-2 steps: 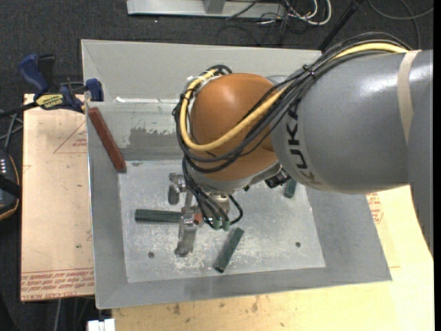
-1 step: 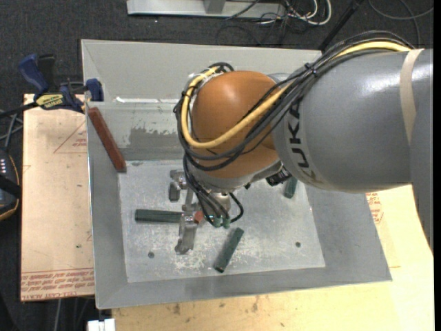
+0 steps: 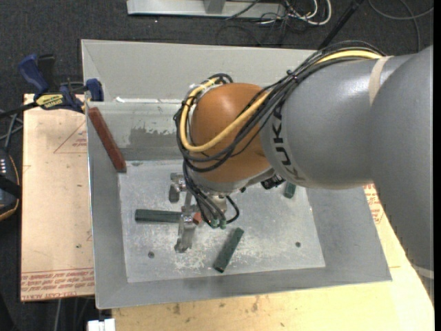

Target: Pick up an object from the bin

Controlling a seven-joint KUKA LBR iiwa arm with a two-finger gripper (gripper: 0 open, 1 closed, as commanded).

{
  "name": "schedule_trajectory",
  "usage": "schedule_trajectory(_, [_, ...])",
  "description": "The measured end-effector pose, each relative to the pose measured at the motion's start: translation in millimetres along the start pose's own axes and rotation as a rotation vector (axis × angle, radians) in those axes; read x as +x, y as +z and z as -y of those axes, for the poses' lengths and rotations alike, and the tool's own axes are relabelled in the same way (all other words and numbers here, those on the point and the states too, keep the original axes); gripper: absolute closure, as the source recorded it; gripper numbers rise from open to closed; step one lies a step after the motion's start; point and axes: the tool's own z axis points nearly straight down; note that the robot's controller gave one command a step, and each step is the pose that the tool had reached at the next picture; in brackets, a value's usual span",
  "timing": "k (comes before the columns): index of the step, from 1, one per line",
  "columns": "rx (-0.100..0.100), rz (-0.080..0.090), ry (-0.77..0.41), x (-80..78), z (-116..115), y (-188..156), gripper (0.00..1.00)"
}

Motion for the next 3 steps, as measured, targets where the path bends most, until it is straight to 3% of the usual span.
schedule_trajectory(1, [0.000,0.000,0.000,0.0,0,0,0.00])
schedule_trajectory(2, [-0.002,0.003,-0.248,-63.1,-37,54,1.00])
schedule_trajectory(3, [-0.002,0.003,-0.248,-63.1,-37,54,1.00])
